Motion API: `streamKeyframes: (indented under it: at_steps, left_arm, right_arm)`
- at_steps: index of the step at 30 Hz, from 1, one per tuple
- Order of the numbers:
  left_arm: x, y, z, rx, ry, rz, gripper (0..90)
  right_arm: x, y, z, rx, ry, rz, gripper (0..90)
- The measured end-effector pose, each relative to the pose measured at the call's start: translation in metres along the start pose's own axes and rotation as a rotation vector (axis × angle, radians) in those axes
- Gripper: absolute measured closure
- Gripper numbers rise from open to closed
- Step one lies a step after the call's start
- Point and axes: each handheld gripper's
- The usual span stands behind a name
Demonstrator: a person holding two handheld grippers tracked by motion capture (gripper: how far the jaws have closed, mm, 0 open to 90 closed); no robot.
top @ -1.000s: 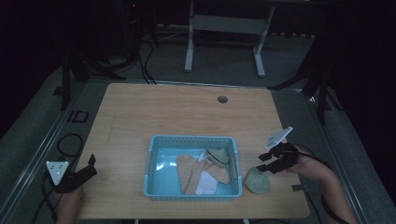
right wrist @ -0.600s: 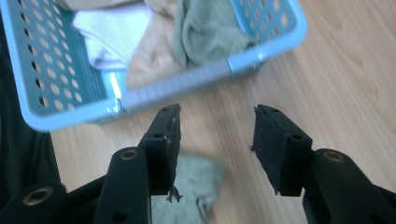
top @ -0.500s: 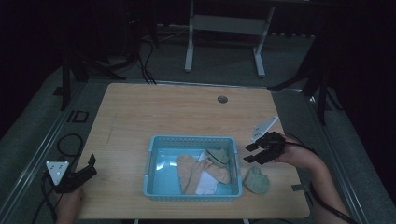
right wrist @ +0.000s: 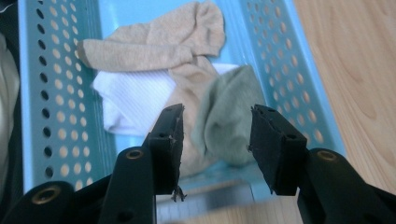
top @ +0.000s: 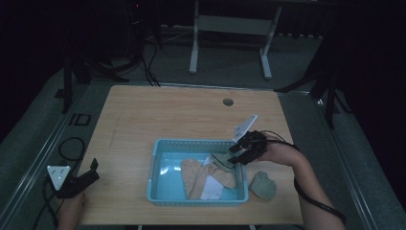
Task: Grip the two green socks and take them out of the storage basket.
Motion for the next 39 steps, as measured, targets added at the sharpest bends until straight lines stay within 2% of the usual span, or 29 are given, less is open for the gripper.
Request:
streamKeyframes:
  at_steps: [9, 16, 20, 23, 25, 26, 27, 28, 30, 34, 39]
  left_arm:
    - [0.000, 0.000, 0.000, 0.001, 0.001, 0.003, 0.4]
    - [0.000, 0.000, 0.000, 0.000, -0.001, 0.003, 0.4]
    - [0.000, 0.000, 0.000, 0.000, -0.002, 0.003, 0.4]
    - [0.000, 0.000, 0.000, 0.000, -0.002, 0.003, 0.4]
    - [0.000, 0.000, 0.000, 0.000, -0.002, 0.003, 0.4]
    - [0.000, 0.000, 0.000, 0.000, -0.002, 0.003, 0.4]
    - [0.000, 0.000, 0.000, 0.000, -0.002, 0.003, 0.4]
    - [0.000, 0.000, 0.000, 0.000, -0.002, 0.003, 0.4]
    - [0.000, 0.000, 0.000, 0.001, -0.002, 0.002, 0.4]
    - [0.000, 0.000, 0.000, -0.001, -0.002, 0.003, 0.4]
    - [0.000, 0.000, 0.000, 0.000, -0.002, 0.002, 0.4]
  right_arm:
    - [0.033, -0.004, -0.015, -0.021, -0.025, -0.048, 54.4]
    - [0.052, -0.006, -0.013, -0.017, -0.061, -0.054, 51.8]
    - [0.062, -0.004, -0.009, 0.001, -0.081, -0.059, 49.9]
    - [0.067, -0.003, -0.007, 0.011, -0.093, -0.047, 50.0]
    - [0.071, -0.004, -0.006, 0.004, -0.103, -0.045, 55.4]
    - [0.072, -0.005, -0.007, 0.001, -0.113, -0.027, 59.4]
    - [0.072, -0.005, -0.007, 0.001, -0.113, -0.027, 59.4]
    - [0.074, -0.006, -0.009, -0.009, -0.127, -0.012, 74.4]
    - [0.074, -0.006, -0.011, -0.019, -0.135, 0.005, 81.9]
    - [0.068, -0.007, -0.013, -0.032, -0.140, 0.003, 84.0]
    - [0.051, -0.007, -0.020, -0.045, -0.099, 0.016, 84.1]
Point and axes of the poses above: each handheld gripper's, and its own axes: x roughly forward along the jaws, z roughly out of its underside, y roughly to its right, and after that the axes turned 9 degrees about z, right-handed
